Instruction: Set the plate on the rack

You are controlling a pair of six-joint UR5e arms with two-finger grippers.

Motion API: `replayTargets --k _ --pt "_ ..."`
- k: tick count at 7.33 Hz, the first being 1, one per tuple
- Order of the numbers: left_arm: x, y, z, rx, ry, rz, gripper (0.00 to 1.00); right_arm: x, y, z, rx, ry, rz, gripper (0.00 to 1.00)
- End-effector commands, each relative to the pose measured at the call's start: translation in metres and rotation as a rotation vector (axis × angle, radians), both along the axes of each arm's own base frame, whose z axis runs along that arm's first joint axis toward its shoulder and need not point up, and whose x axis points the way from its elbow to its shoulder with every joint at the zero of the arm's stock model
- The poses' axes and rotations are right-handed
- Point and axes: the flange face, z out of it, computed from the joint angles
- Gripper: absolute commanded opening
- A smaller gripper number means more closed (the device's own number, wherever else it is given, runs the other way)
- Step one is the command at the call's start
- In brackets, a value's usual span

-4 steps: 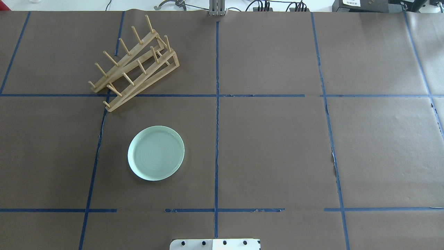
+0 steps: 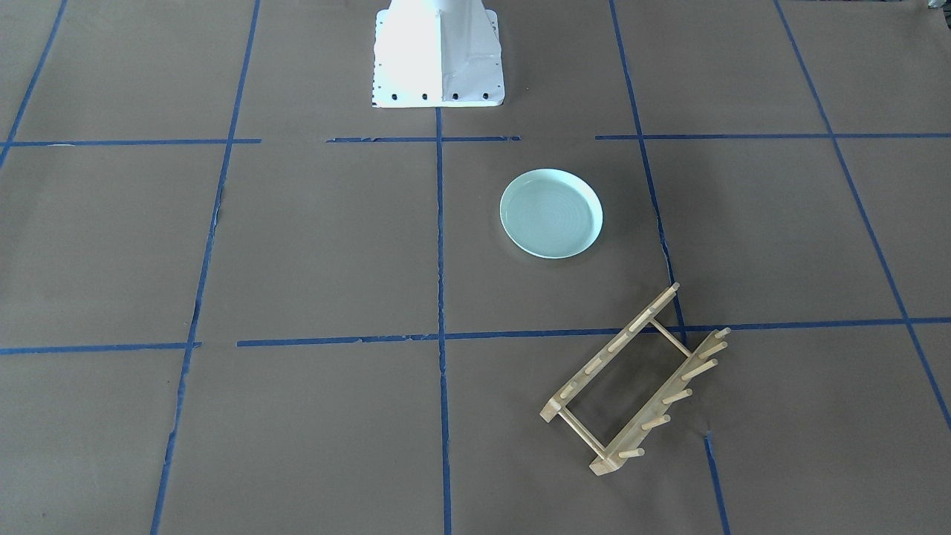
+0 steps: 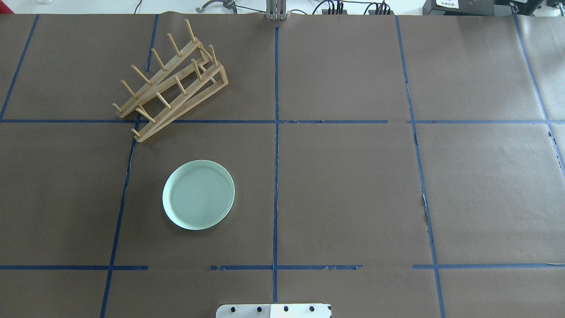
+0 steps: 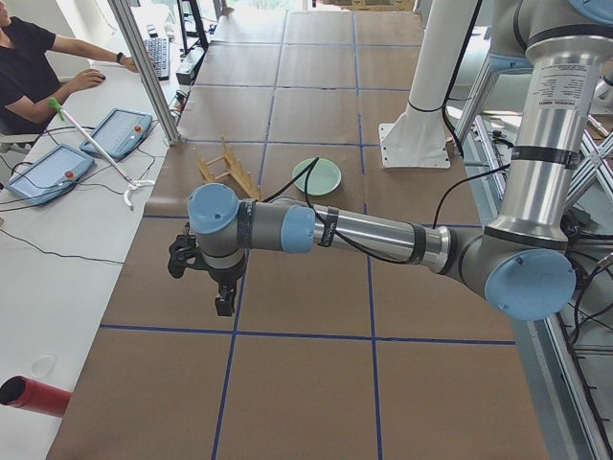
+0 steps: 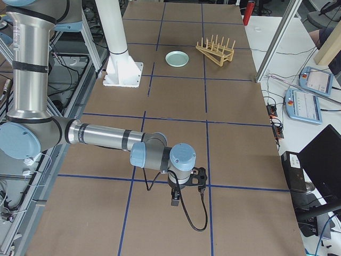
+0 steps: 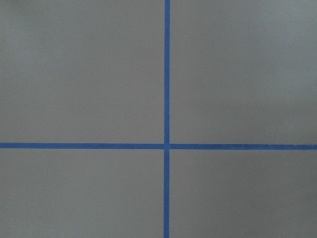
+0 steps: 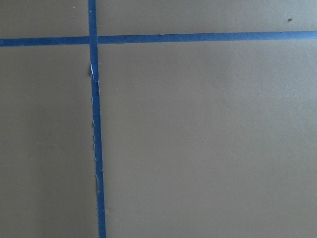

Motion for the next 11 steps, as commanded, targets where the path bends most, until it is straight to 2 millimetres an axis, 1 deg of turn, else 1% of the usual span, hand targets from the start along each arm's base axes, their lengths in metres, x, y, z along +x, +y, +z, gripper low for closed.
replayTargets --k 1,2,3,4,5,6,7,8,9,10,11 --pt "0.001 0.011 0.011 0.004 0.007 0.003 1.0 0.0 0.0 0.001 -0.001 0.0 0.0 1.0" --pt "0.051 -0.001 0.013 0.121 0.001 0.093 1.0 0.0 0.0 0.0 0.0 0.0 0.0 1.0" --pt "0.091 -0.002 -0.016 0.174 0.022 0.112 1.0 0.0 0.0 0.001 -0.001 0.0 0.0 1.0" --pt "0.152 0.003 -0.064 0.107 0.059 0.068 1.0 0.0 0.0 0.0 0.0 0.0 0.0 1.0" --pt "0.205 0.008 -0.115 0.072 0.073 0.02 1.0 0.0 0.0 0.001 -0.001 0.0 0.0 1.0" --pt "0.256 0.002 -0.153 -0.002 0.104 -0.037 1.0 0.0 0.0 0.001 -0.001 0.0 0.0 1.0" --pt "0.326 0.005 -0.198 -0.035 0.141 -0.012 1.0 0.0 0.0 0.0 0.0 0.0 0.0 1.0" --pt "0.39 0.006 -0.25 -0.054 0.143 -0.051 1.0 0.0 0.0 0.0 0.0 0.0 0.0 1.0" --pt "0.456 0.026 -0.282 -0.127 0.136 -0.031 1.0 0.0 0.0 0.0 0.0 0.0 0.0 1.0" --pt "0.517 0.044 -0.309 -0.131 0.103 -0.006 1.0 0.0 0.0 0.0 0.0 0.0 0.0 1.0" --pt "0.559 0.04 -0.337 -0.117 0.042 -0.043 1.0 0.0 0.0 0.0 0.0 0.0 0.0 1.0"
